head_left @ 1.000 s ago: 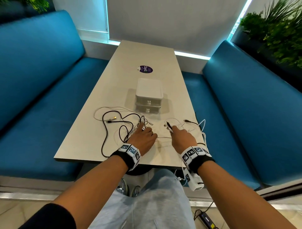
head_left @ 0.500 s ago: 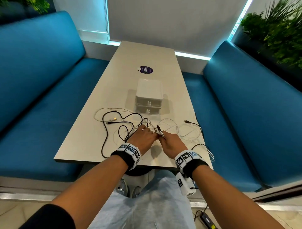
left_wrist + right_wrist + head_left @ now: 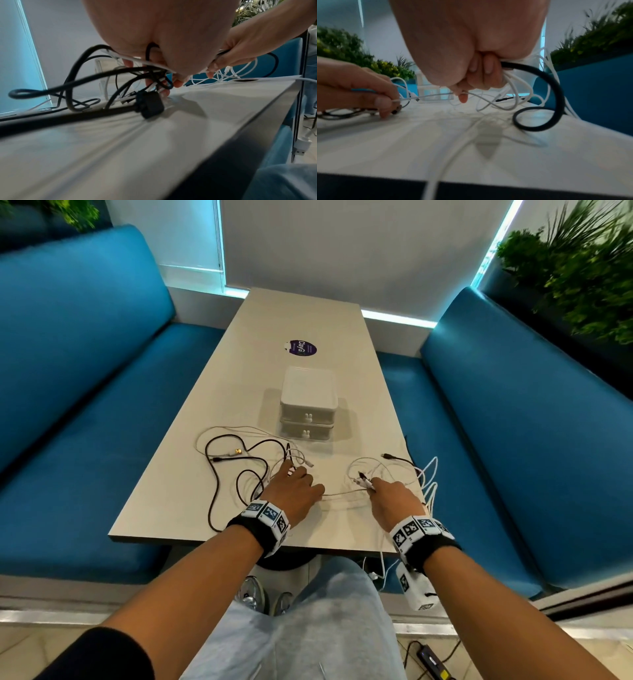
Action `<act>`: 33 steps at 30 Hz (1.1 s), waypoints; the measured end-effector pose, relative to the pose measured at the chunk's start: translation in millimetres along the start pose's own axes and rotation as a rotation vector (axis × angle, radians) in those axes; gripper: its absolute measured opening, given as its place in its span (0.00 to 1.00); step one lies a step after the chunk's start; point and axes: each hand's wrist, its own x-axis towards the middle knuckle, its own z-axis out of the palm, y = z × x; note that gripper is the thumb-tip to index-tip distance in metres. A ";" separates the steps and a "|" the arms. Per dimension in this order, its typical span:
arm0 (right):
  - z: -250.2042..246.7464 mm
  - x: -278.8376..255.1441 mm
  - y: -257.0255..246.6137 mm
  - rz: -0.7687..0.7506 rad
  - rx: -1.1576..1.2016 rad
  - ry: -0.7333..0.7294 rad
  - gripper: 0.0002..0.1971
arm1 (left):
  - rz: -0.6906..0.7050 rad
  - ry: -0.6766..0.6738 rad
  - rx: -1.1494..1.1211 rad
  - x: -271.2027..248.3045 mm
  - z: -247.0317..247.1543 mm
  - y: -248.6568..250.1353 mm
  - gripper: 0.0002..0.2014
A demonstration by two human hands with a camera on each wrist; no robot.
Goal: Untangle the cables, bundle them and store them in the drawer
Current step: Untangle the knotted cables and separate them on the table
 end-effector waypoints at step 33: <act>1.5 12.3 -2.6 -0.023 -0.064 -0.014 0.14 | -0.112 -0.166 -0.069 4.3 -9.4 -0.8 0.14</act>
